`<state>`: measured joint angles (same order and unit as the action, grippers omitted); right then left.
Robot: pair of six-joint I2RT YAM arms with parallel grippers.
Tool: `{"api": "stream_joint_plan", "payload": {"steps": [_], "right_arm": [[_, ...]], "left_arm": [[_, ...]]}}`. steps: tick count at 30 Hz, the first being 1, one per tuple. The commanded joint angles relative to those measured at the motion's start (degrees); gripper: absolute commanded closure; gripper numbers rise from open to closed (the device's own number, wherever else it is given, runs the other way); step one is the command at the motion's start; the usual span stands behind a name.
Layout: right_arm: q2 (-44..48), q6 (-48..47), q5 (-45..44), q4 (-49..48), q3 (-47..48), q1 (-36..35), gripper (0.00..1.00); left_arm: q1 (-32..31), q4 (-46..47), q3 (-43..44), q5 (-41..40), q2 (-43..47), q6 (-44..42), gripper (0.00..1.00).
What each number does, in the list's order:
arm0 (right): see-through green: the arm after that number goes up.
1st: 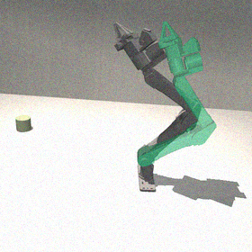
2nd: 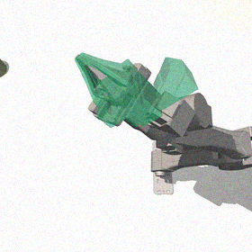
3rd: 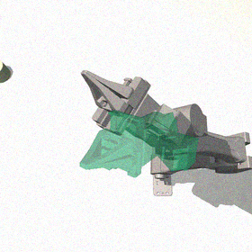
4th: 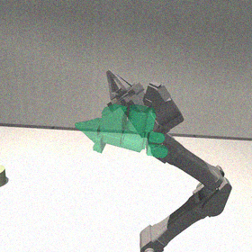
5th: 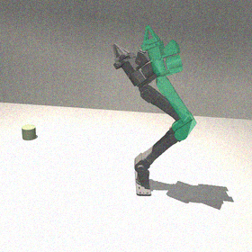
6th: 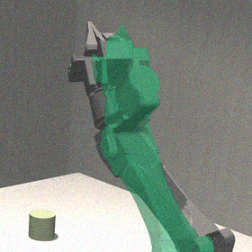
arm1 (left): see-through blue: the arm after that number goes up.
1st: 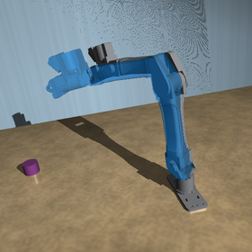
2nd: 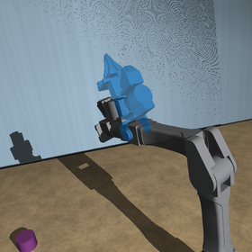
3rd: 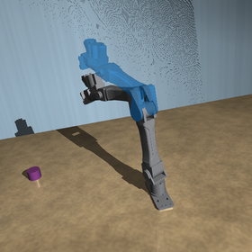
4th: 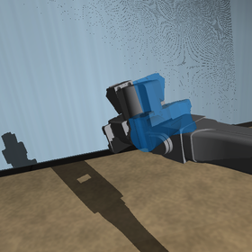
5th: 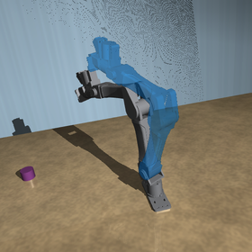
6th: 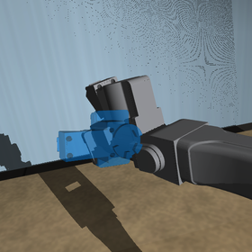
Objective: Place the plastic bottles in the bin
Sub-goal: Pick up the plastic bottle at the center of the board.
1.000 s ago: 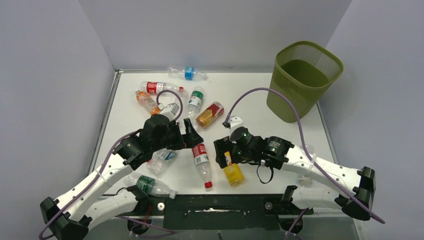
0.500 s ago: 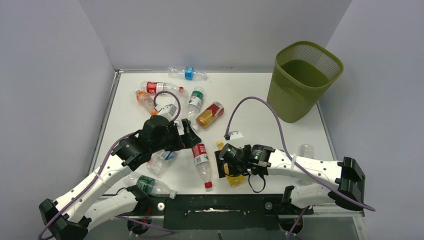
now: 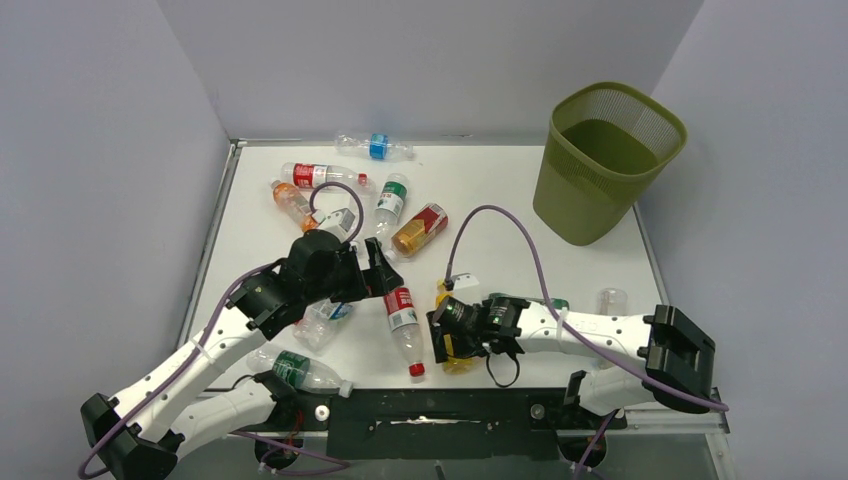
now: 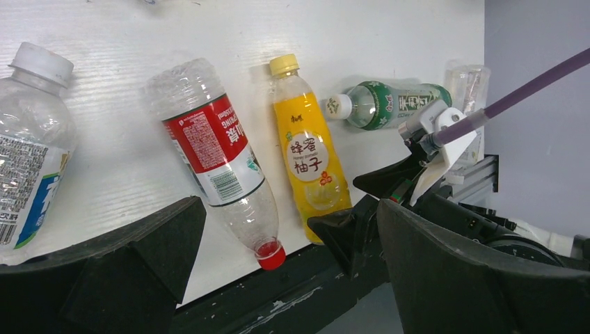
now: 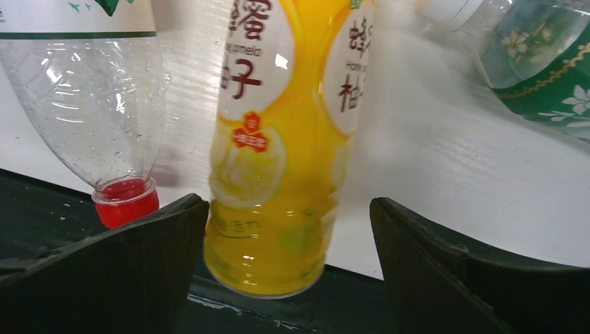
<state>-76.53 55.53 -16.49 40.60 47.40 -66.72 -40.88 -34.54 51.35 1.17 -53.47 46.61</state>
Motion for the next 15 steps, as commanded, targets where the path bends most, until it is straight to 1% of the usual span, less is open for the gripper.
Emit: {"api": "stream_joint_plan", "payload": {"steps": [1,6,8,14,15], "right_arm": [[-0.27,-0.84,1.52,-6.10,-1.49,0.87,0.11],[-1.64,-1.20,2.86,-9.47,-3.17,0.89,0.14],[-2.43,-1.37,2.88,-9.81,-2.98,0.82,0.17],[-3.42,-2.76,2.46,-9.34,-1.15,0.83,0.40],[-3.44,-2.91,2.37,-9.00,-0.76,0.81,0.42]], "left_arm": [[-0.17,2.00,0.60,0.78,1.10,0.59,0.02],[-0.33,1.26,2.19,1.58,-0.30,0.15,0.02],[-0.42,0.50,2.71,1.12,-0.28,-0.31,0.02],[-0.43,-0.36,2.12,0.62,1.22,-0.24,0.02],[-0.47,-0.47,1.97,0.69,1.38,-0.12,0.02]]}}
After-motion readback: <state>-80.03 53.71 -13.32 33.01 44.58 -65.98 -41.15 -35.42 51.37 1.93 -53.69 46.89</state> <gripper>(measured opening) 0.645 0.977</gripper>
